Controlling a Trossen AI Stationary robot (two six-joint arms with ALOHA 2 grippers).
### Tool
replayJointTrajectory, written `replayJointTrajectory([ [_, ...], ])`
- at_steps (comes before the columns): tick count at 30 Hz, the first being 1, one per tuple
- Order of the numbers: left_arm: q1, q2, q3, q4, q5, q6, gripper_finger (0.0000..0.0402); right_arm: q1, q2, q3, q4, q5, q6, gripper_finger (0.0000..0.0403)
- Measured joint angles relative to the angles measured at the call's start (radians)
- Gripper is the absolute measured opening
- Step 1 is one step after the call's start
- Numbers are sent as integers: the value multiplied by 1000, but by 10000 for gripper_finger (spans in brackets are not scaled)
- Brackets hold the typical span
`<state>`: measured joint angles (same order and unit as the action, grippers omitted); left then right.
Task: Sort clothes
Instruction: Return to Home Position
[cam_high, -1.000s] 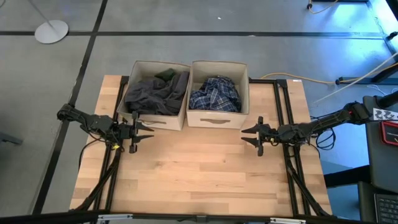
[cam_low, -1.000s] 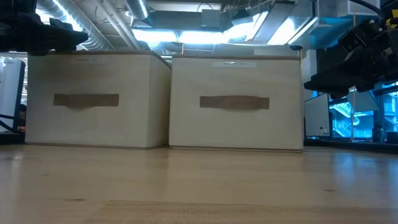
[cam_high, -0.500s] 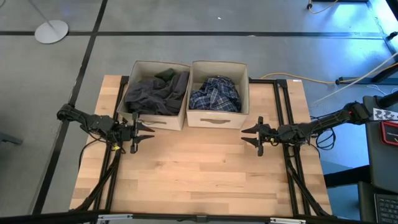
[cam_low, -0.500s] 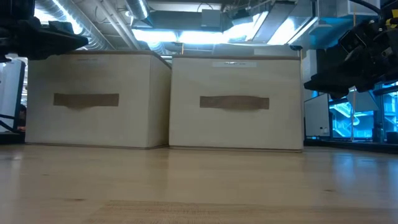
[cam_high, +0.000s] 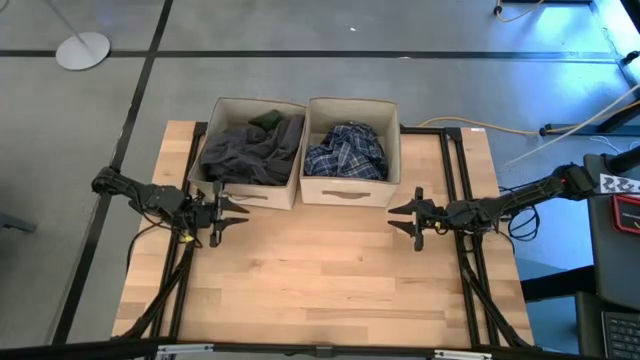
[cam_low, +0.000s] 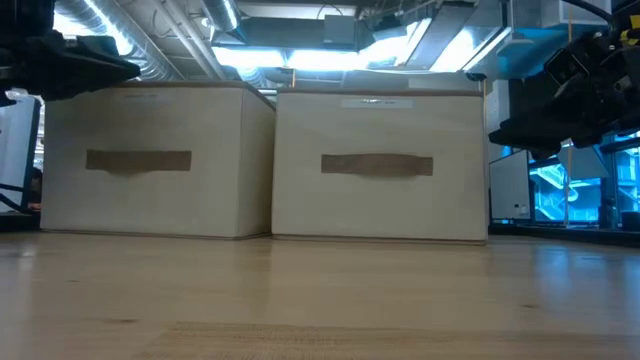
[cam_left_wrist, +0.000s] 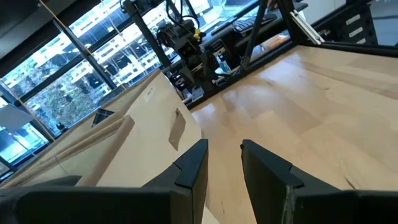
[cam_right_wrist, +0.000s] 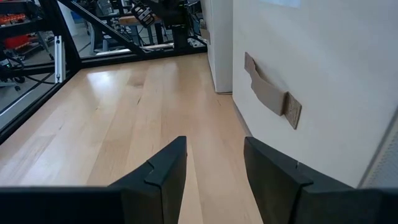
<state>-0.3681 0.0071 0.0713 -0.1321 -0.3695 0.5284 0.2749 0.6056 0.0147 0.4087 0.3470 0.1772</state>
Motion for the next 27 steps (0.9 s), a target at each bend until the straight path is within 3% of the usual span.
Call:
replayJointTrajectory([
  [27,1,0,1,-15,0,23,88,0,0,0,0,0,0,163],
])
